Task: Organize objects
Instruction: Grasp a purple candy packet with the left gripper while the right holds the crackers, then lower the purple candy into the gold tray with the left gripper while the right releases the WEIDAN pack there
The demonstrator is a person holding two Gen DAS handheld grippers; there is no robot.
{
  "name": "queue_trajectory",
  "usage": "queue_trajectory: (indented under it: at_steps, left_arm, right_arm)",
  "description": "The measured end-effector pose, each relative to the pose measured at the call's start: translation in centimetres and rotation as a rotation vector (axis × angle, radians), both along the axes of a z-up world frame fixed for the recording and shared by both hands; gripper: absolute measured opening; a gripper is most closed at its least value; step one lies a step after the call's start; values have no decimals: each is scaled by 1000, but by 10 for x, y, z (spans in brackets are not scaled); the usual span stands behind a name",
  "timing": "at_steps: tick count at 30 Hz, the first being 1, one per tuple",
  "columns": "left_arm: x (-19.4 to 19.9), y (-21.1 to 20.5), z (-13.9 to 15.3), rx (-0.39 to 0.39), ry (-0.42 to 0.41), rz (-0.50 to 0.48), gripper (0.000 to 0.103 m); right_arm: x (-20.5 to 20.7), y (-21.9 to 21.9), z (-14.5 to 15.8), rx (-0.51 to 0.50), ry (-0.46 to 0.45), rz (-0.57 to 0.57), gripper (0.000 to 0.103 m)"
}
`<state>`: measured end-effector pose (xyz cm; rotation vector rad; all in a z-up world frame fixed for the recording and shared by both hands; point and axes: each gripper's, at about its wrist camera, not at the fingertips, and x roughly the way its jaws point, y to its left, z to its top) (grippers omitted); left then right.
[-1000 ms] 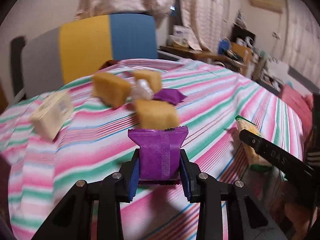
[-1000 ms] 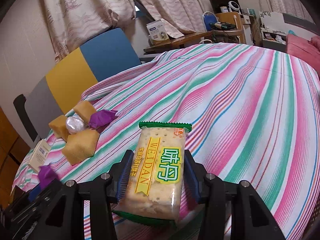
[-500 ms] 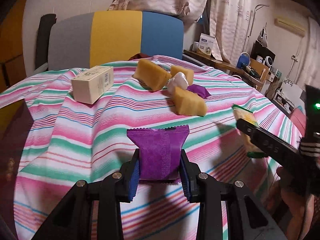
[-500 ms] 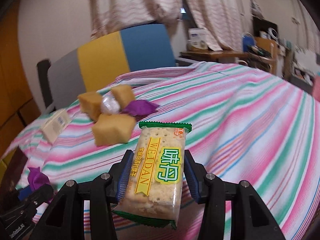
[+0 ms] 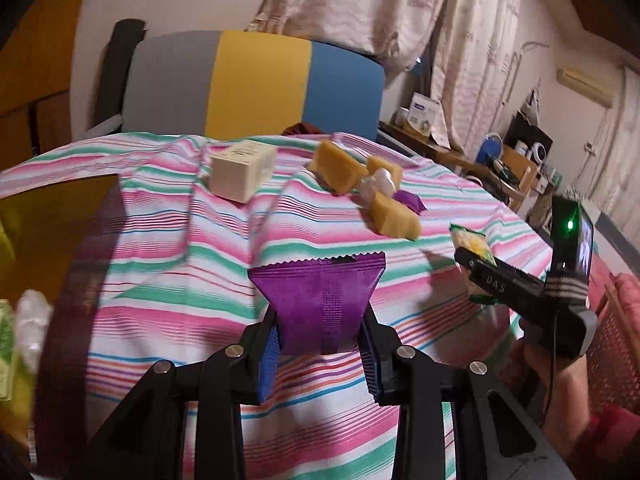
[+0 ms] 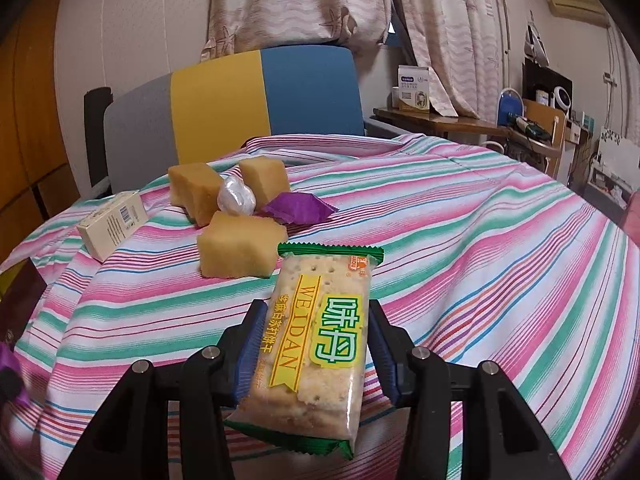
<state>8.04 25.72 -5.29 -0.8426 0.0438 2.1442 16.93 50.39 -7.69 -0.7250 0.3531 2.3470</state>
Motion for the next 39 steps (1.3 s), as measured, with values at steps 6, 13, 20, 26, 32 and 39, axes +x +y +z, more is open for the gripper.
queue_trajectory:
  at_steps: [6, 13, 20, 26, 32, 39]
  left_arm:
    - [-3, -32, 11, 27, -16, 28, 36]
    - [-11, -74, 26, 56, -14, 82, 36]
    - [-31, -122, 26, 62, -59, 175, 36]
    - [-44, -151, 20, 53, -76, 236, 36]
    - [-52, -172, 12, 27, -90, 278, 36]
    - [-57, -182, 1, -12, -120, 298, 38]
  right_arm:
    - [-11, -12, 0, 49, -45, 45, 50]
    - [-16, -22, 1, 82, -74, 83, 50]
    - [-15, -47, 15, 68, -36, 142, 50]
    - [-21, -90, 39, 1, 76, 236, 50]
    - [-38, -146, 66, -46, 176, 387, 49]
    - [-62, -201, 72, -139, 209, 531, 50]
